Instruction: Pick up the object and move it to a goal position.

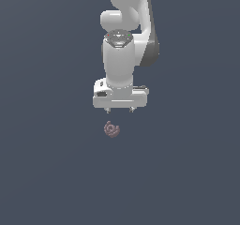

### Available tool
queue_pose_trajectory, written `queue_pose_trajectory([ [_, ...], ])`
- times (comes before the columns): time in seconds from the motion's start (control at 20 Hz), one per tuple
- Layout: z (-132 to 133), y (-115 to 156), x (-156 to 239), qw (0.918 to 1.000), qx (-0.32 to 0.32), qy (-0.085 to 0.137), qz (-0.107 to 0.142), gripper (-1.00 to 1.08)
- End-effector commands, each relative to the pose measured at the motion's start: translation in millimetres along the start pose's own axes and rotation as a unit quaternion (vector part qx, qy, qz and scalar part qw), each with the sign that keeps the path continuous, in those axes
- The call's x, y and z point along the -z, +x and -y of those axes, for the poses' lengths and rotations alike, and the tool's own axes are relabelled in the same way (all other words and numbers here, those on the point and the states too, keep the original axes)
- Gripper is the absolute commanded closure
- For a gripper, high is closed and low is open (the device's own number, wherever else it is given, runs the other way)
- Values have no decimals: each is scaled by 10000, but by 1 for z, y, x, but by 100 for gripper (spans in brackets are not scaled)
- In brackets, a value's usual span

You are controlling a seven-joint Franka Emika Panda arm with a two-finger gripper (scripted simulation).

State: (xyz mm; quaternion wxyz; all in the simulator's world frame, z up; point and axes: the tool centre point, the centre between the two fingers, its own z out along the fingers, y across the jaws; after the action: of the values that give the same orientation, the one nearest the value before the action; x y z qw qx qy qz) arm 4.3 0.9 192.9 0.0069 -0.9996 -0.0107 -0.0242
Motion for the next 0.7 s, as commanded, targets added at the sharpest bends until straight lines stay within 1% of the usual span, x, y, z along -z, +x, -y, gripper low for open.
queue_pose_trajectory([
  [0.0,-2,0,-3,9999,167,-8,11,-92],
  [0.2,-5,1,-10,9986,532,-23,33,-92],
  [0.35,-9,2,-16,9962,874,-34,54,-92],
  [0.65,-16,3,-31,9862,1652,-47,102,-92],
])
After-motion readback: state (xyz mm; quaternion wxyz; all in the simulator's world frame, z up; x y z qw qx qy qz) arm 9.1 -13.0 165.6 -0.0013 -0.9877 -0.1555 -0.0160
